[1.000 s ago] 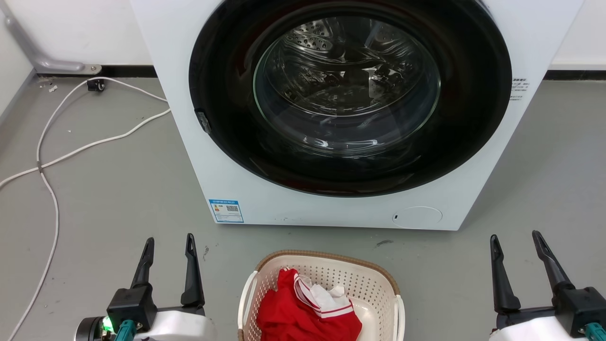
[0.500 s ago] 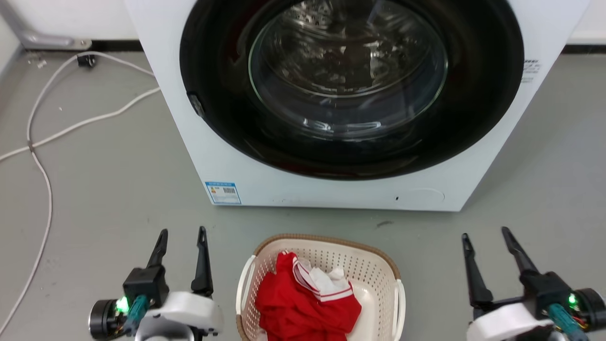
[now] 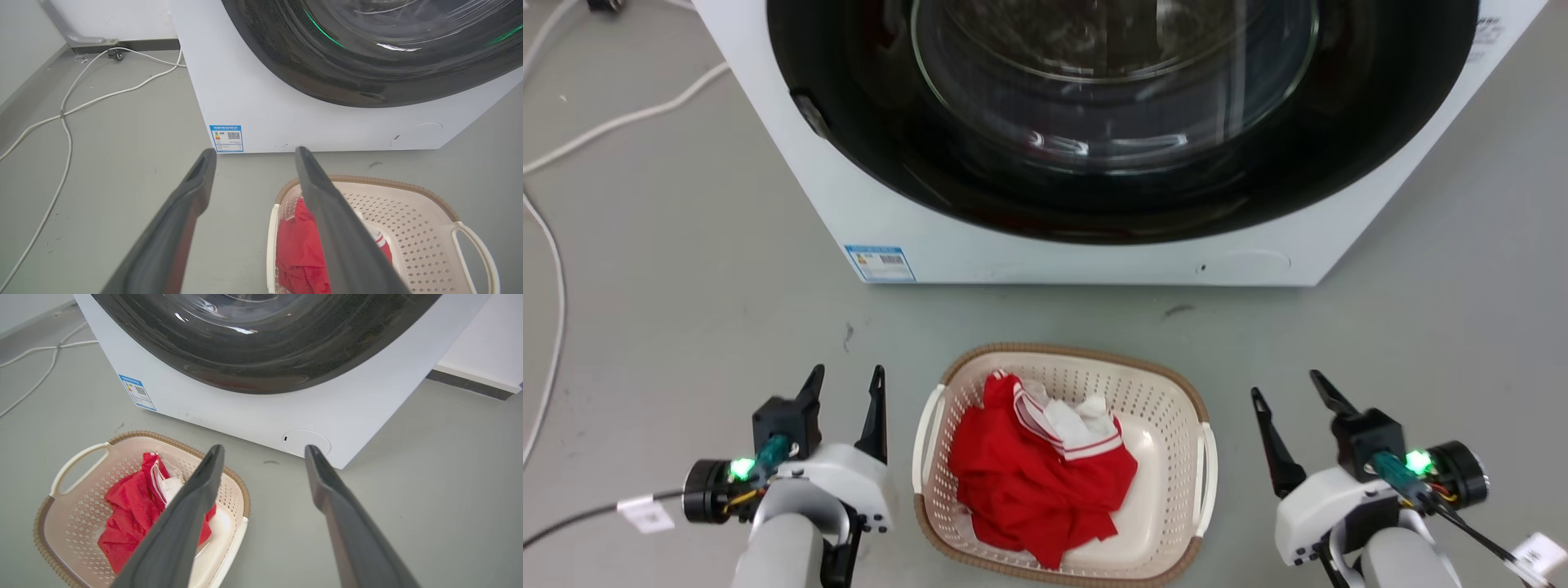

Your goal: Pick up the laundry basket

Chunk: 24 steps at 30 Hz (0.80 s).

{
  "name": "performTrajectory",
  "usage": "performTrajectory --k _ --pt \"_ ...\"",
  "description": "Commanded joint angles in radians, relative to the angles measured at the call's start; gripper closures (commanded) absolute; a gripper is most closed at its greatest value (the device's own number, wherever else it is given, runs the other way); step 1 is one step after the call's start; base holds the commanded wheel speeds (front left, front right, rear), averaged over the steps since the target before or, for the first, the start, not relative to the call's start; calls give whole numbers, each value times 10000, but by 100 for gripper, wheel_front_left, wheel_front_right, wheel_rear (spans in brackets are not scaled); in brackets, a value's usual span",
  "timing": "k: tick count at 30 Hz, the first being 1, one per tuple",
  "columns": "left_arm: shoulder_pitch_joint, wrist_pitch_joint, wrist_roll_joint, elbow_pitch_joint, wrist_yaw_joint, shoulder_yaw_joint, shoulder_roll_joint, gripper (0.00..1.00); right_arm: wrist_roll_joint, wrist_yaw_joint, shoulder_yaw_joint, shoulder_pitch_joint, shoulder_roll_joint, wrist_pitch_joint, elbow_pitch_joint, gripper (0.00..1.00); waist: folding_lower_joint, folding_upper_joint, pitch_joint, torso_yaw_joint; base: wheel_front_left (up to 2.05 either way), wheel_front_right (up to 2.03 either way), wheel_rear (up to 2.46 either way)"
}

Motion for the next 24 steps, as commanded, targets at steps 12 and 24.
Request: performTrajectory --k 12,24 --pt "-2400 -26 262 3127 -468 -680 580 0 106 -7 986 -2479 -8 -23 3659 0 -1 0 1860 -252 0 0 0" --pt "-4432 220 -108 6068 -565 -2128 663 0 1814 -7 3172 -4410 -6 1133 6343 0 -1 0 3010 -385 0 0 0"
